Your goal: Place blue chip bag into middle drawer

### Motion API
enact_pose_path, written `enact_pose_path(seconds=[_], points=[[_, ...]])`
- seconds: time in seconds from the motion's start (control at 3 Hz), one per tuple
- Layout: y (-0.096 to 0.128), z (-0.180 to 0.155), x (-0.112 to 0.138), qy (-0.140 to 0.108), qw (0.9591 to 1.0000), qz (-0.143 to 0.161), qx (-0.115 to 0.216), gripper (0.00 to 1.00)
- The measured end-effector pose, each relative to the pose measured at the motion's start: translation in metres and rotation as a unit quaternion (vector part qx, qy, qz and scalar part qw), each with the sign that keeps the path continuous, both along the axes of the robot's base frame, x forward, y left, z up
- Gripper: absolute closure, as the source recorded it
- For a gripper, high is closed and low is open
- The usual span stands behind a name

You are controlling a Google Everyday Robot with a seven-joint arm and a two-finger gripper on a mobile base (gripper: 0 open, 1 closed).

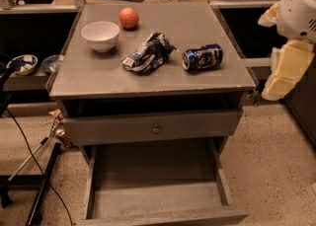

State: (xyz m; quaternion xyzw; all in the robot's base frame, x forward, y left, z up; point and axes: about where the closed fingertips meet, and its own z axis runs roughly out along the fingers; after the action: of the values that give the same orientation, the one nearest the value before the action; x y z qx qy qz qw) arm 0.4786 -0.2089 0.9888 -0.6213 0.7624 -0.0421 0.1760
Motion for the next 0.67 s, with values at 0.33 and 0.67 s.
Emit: enact_pose_path(seconds=[0.33, 0.67], points=[[0.029, -0.009, 0.036, -0.002, 0.9992, 0.039, 0.006, 0.0], [0.05, -0.015, 0.058, 0.0, 0.9977, 0.067, 0.01, 0.0]])
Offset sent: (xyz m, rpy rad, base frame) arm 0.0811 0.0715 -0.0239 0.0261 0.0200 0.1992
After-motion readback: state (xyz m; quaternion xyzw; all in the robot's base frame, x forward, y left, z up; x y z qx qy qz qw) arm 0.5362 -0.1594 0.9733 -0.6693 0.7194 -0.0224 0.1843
